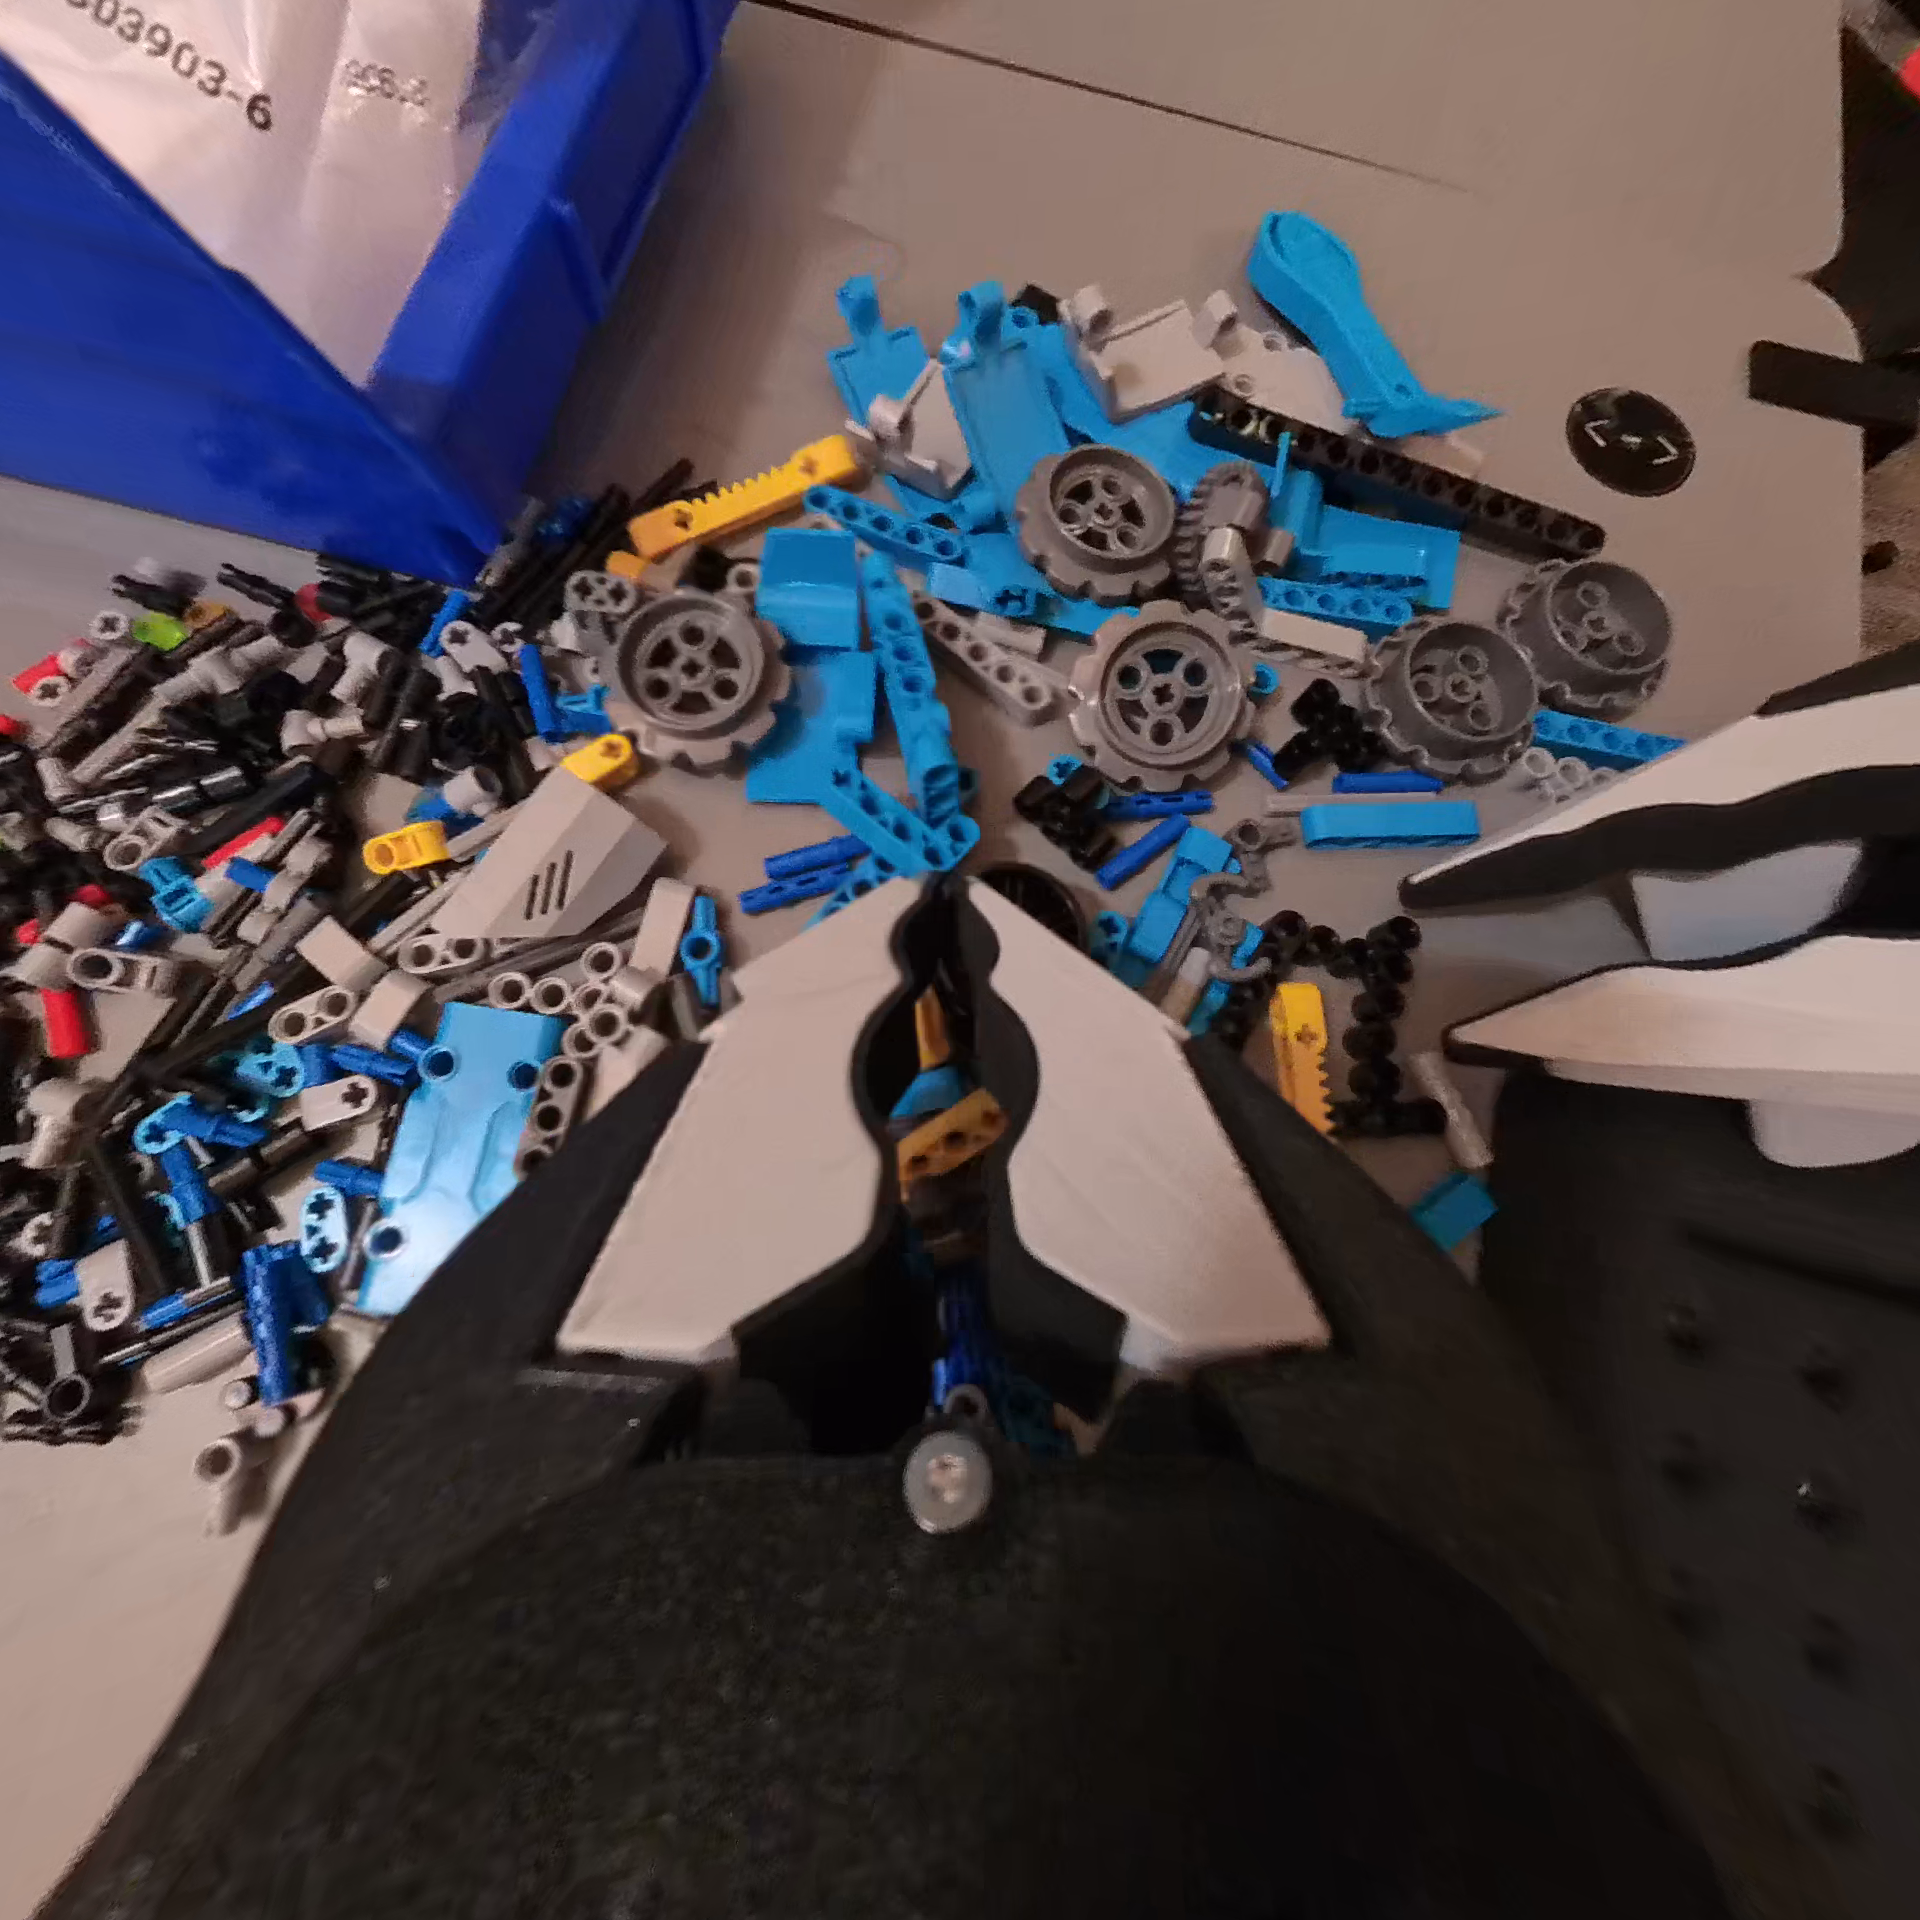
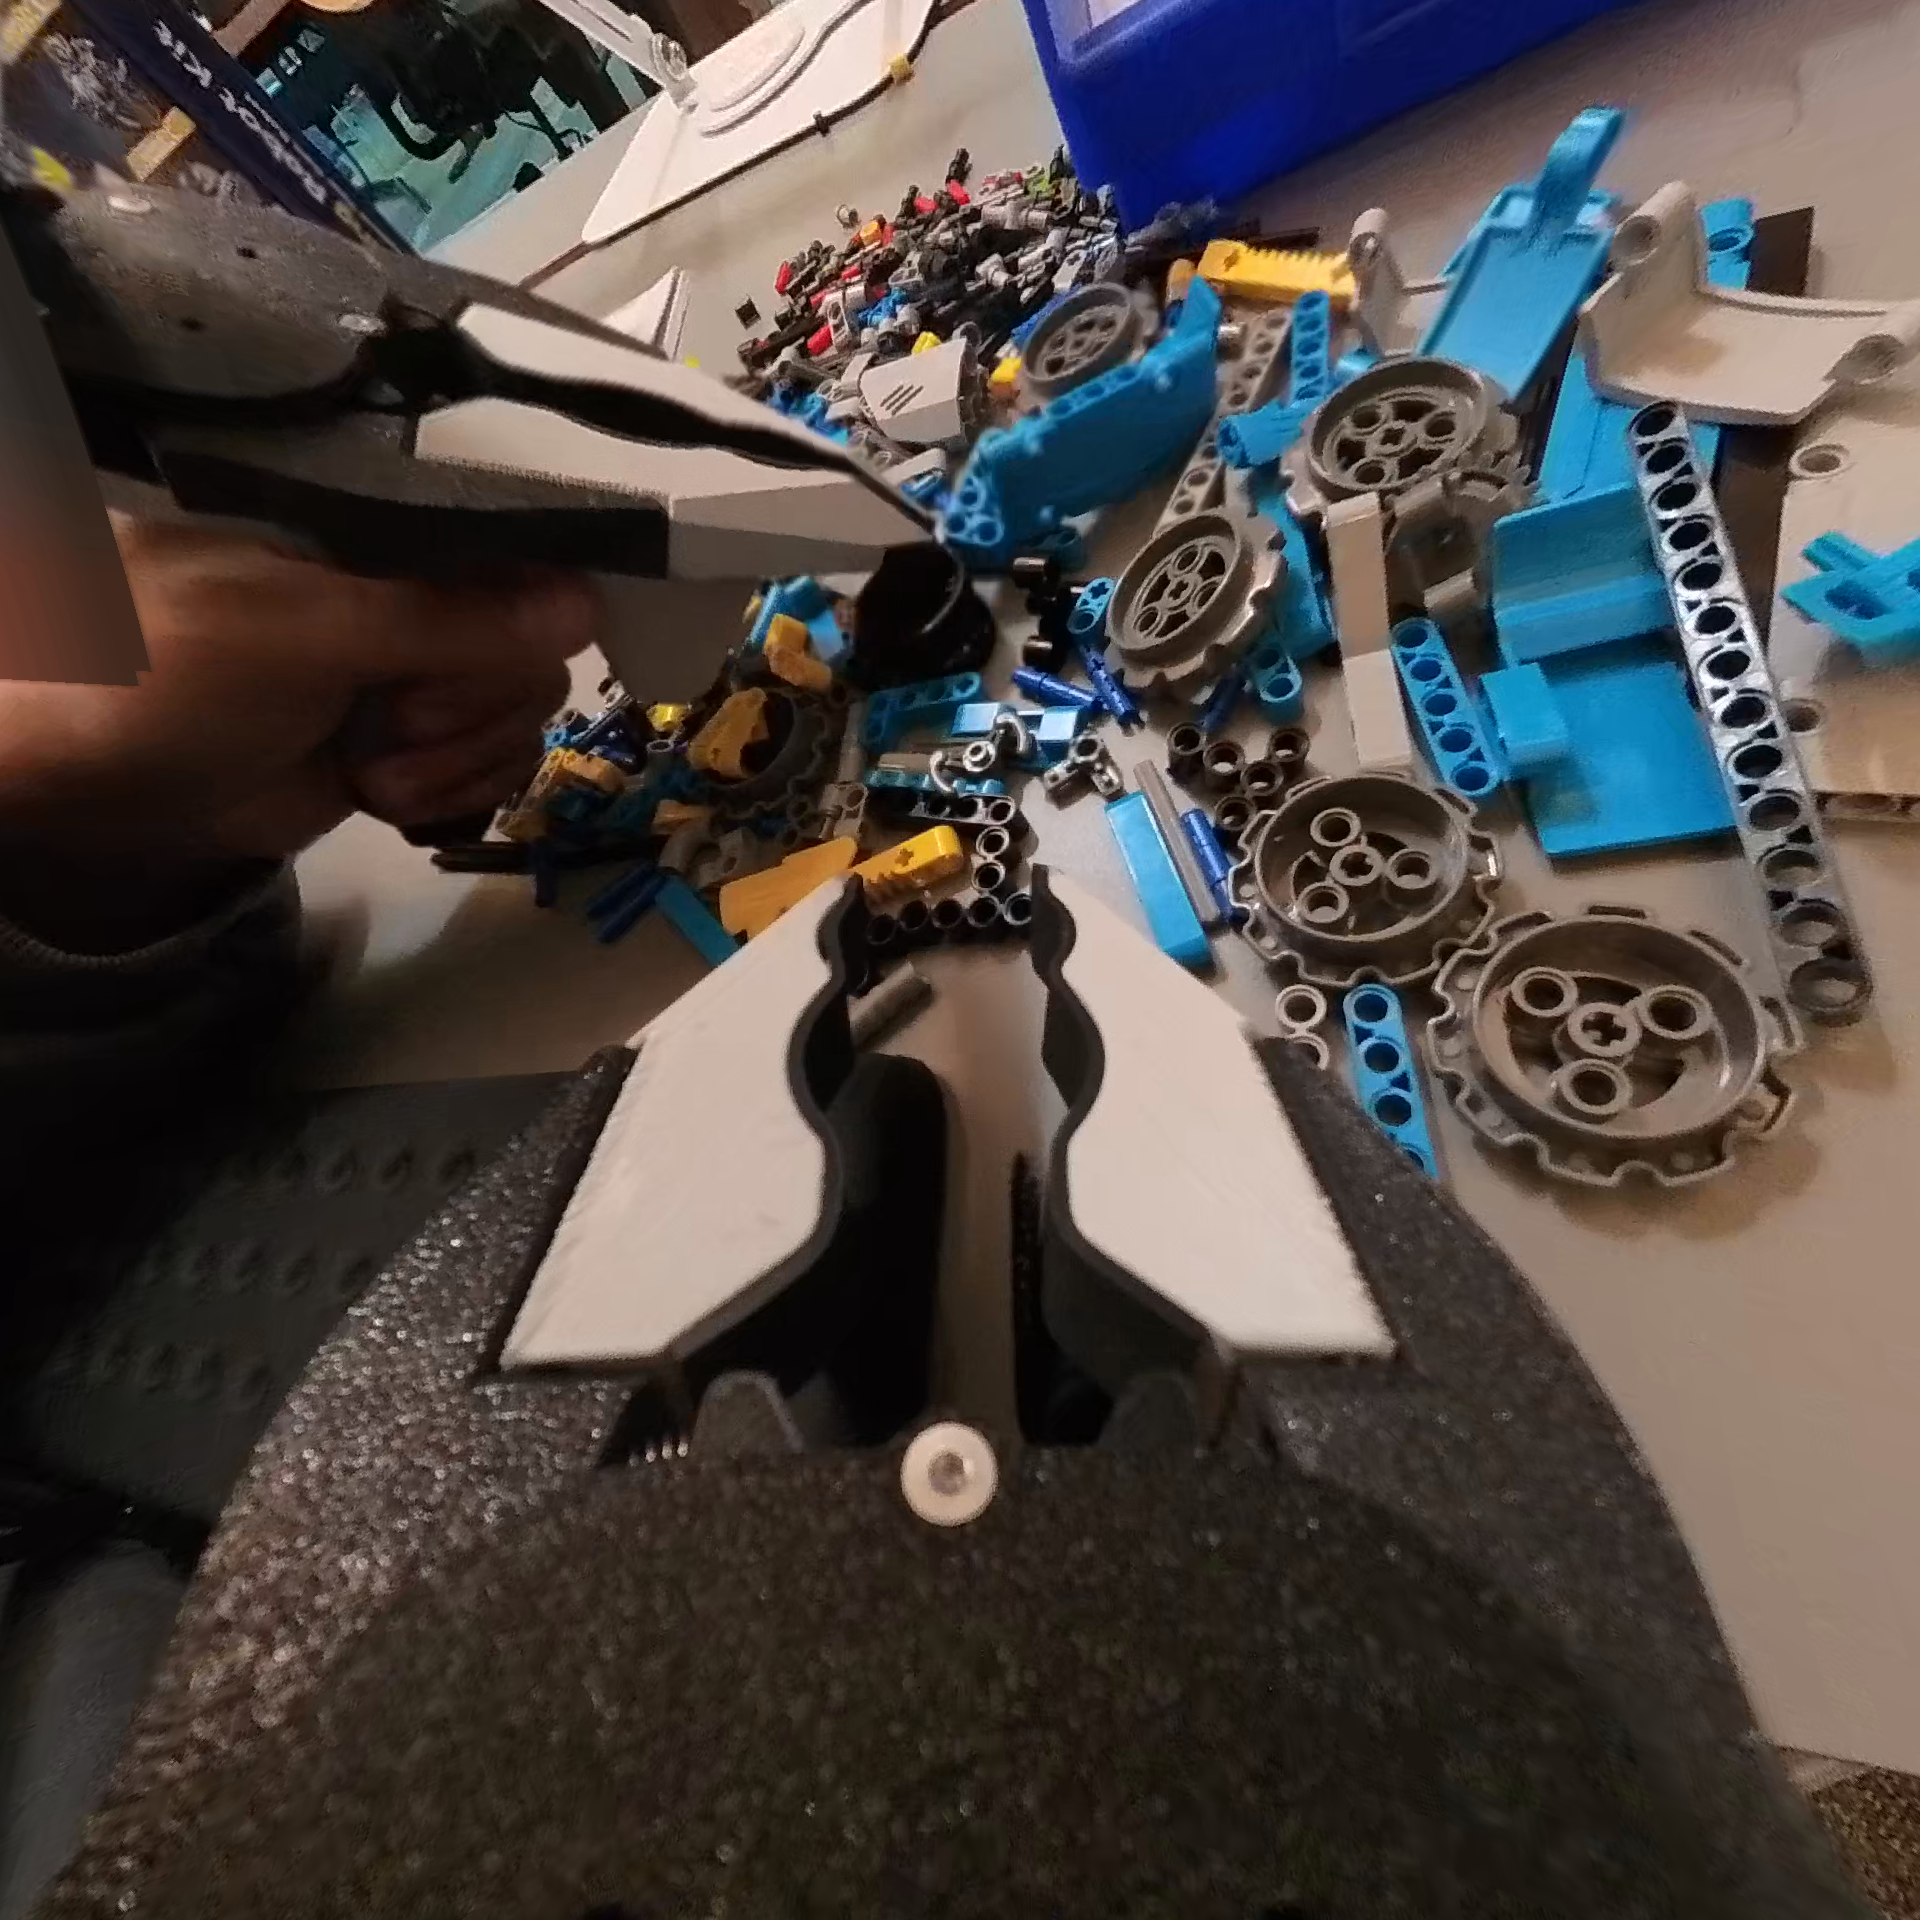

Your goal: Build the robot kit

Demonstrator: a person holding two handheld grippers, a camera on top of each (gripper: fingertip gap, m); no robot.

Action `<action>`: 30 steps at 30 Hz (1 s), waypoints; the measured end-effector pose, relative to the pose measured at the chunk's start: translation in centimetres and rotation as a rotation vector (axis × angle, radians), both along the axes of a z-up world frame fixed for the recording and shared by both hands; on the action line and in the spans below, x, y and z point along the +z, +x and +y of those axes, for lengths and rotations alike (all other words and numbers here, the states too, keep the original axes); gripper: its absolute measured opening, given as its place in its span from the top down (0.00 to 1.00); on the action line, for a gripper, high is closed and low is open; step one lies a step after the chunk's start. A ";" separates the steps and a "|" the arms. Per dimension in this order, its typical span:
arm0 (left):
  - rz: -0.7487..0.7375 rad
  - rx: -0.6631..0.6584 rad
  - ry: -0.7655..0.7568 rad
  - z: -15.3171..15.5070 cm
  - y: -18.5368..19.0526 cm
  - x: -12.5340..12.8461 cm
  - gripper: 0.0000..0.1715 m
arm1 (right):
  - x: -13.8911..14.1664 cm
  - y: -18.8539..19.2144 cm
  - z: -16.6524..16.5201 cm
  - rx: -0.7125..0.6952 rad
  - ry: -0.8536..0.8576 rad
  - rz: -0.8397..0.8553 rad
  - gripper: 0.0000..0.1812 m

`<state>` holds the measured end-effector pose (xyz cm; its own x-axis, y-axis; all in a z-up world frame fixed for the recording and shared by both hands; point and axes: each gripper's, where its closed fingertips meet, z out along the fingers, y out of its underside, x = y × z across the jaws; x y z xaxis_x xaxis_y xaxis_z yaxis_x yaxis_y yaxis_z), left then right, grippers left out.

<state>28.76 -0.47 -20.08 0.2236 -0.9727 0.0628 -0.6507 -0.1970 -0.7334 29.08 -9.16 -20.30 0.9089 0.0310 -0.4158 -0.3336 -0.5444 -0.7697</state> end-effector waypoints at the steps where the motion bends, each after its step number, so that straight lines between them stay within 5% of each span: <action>1: -0.003 -0.005 -0.003 -0.3 0.1 0.0 0.99 | 0.0 0.0 0.0 0.000 0.000 0.001 0.83; 7: 0.002 0.005 -0.023 -0.1 -0.5 0.1 0.99 | 0.0 -0.1 0.1 0.003 0.000 0.003 0.83; 9: -0.002 0.042 0.003 1.1 -1.3 0.7 0.85 | 0.0 -0.1 0.1 0.004 0.000 0.004 0.83; 15: 0.016 0.049 -0.054 1.5 -2.1 -0.2 0.76 | 0.0 -0.1 0.1 0.004 0.006 0.016 0.84; 18: 0.001 0.027 -0.055 1.1 -1.6 -0.1 0.81 | 0.0 -0.1 0.0 0.006 0.005 0.016 0.83; 20: 0.005 0.020 -0.048 1.0 -1.7 -0.2 0.96 | 0.0 -0.1 0.0 0.005 0.007 0.020 0.84; 27: 0.055 0.097 0.051 4.0 -3.2 -0.1 0.97 | 0.1 -0.1 0.0 0.006 0.011 0.031 0.84; 30: 0.042 0.113 0.019 4.5 -3.5 -0.1 0.87 | 0.1 0.0 0.0 0.006 0.012 0.034 0.84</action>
<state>25.27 4.07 -20.14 0.3335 -0.9422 0.0330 -0.6557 -0.2570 -0.7099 29.04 -9.13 -20.19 0.8942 0.0416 -0.4456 -0.3562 -0.5369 -0.7648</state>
